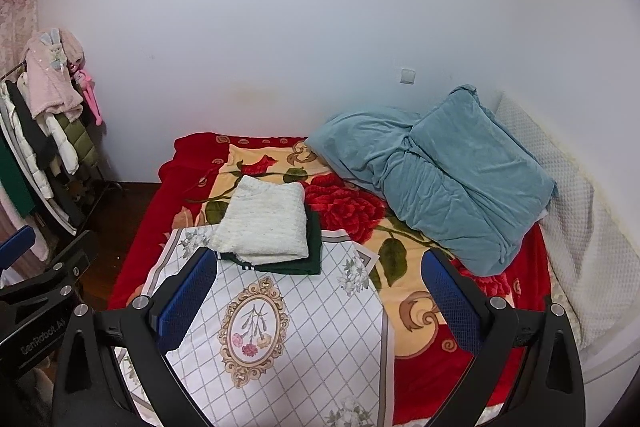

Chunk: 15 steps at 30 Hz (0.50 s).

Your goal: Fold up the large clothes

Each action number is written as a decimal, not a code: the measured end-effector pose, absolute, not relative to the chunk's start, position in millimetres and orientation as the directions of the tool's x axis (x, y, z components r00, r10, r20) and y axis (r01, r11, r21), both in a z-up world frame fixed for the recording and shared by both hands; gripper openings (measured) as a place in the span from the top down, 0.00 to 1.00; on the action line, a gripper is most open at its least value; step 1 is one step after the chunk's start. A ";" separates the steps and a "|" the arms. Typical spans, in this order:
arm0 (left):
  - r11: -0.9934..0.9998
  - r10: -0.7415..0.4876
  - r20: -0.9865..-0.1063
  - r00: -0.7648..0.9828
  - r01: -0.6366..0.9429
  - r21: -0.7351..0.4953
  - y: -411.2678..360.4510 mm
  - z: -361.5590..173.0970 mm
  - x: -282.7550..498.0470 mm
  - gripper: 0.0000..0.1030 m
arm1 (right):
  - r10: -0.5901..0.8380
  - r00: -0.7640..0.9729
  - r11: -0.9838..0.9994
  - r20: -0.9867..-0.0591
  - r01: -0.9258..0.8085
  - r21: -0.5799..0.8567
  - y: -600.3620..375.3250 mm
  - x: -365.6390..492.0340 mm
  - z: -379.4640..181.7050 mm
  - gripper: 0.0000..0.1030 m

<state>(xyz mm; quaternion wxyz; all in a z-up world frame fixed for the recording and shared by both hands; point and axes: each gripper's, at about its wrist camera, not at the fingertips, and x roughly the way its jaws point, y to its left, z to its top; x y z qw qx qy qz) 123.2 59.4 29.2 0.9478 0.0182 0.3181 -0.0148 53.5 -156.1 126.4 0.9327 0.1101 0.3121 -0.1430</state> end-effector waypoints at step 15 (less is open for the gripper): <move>0.999 -0.009 -0.609 0.793 0.032 0.026 69.3 32.2 117.7 0.02 | -0.194 0.762 0.938 -0.618 0.328 0.111 -148.6 52.5 128.2 0.00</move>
